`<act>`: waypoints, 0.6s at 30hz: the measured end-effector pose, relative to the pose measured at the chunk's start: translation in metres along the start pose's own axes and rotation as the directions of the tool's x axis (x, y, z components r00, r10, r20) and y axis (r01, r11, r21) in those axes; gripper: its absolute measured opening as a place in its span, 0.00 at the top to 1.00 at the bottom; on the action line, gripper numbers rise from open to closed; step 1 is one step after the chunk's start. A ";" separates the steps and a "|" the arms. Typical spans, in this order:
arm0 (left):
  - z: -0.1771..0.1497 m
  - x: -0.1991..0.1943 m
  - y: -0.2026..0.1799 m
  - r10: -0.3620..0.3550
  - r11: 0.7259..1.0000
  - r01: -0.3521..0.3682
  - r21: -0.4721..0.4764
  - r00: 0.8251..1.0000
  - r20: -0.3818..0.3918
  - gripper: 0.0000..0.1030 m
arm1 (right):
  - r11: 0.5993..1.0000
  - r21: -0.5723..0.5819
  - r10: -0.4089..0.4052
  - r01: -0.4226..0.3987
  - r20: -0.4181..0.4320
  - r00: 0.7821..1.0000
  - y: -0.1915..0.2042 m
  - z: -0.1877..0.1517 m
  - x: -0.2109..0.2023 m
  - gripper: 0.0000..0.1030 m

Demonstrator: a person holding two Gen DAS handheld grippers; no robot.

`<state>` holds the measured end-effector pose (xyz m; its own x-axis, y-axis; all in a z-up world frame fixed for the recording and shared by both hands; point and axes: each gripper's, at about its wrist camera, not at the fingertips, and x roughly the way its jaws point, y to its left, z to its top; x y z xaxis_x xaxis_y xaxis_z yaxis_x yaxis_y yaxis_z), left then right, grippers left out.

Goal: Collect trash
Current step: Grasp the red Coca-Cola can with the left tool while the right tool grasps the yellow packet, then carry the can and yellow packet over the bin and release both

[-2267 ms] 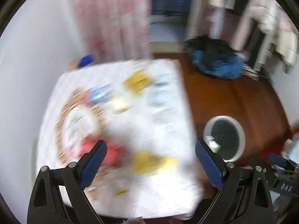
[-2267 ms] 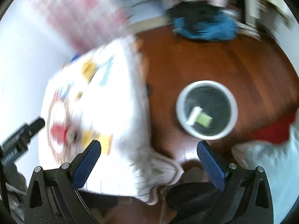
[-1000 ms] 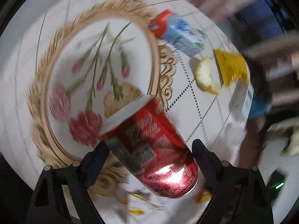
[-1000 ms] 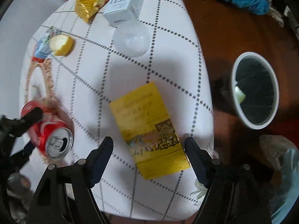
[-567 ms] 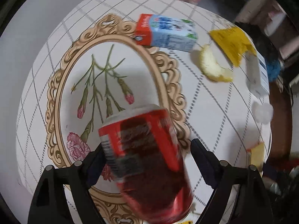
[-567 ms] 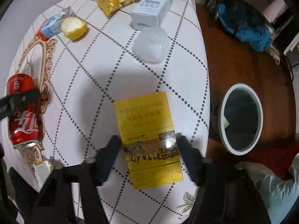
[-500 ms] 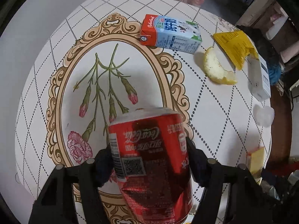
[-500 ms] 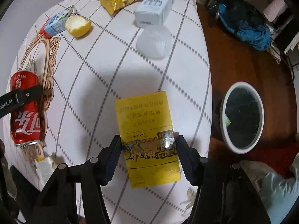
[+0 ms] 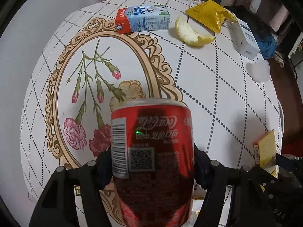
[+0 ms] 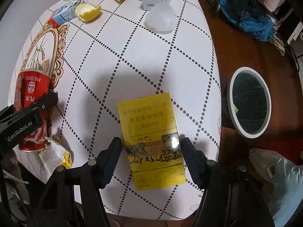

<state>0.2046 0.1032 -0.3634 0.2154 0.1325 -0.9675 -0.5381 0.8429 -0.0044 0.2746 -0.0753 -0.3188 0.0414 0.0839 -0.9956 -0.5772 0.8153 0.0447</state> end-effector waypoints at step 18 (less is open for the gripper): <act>-0.034 -0.088 -0.008 0.071 0.997 -0.073 0.003 0.980 0.185 0.41 | 0.998 0.062 0.015 -0.029 0.215 0.976 -0.004 -0.044 -0.033 0.42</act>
<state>0.1623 0.0675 -0.2866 0.3233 0.2862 -0.9020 -0.5498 0.8326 0.0671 0.2393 -0.1062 -0.2898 0.2073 0.2174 -0.9538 -0.5261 0.8468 0.0786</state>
